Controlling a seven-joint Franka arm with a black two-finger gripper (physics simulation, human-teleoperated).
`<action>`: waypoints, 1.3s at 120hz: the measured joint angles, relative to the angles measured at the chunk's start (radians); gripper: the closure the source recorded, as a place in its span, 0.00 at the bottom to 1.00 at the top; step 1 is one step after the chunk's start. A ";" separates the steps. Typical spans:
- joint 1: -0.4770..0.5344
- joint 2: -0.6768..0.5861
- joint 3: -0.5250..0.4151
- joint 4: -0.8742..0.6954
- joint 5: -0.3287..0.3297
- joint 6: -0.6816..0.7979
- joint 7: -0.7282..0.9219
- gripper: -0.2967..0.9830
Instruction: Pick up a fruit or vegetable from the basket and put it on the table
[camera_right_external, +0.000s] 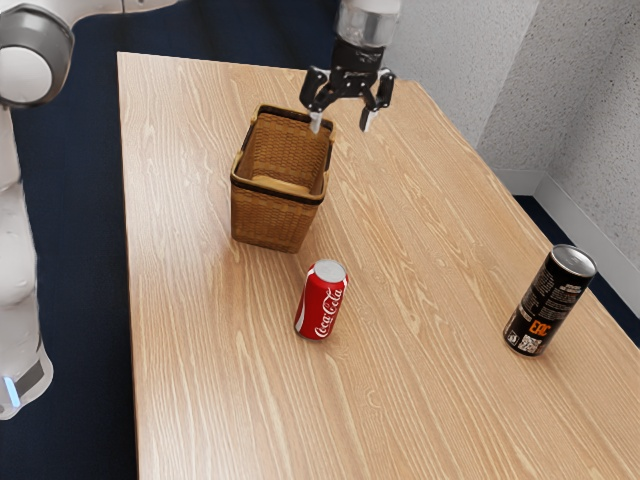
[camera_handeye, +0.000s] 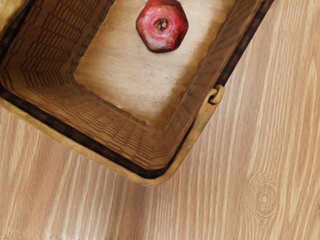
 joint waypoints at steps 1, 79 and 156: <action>-0.013 0.000 0.016 0.000 0.000 0.000 -0.011 0.23; 0.040 -0.063 0.191 -0.313 -0.004 0.240 -0.483 0.23; 0.175 -0.127 0.194 -0.449 -0.015 0.316 -0.639 0.23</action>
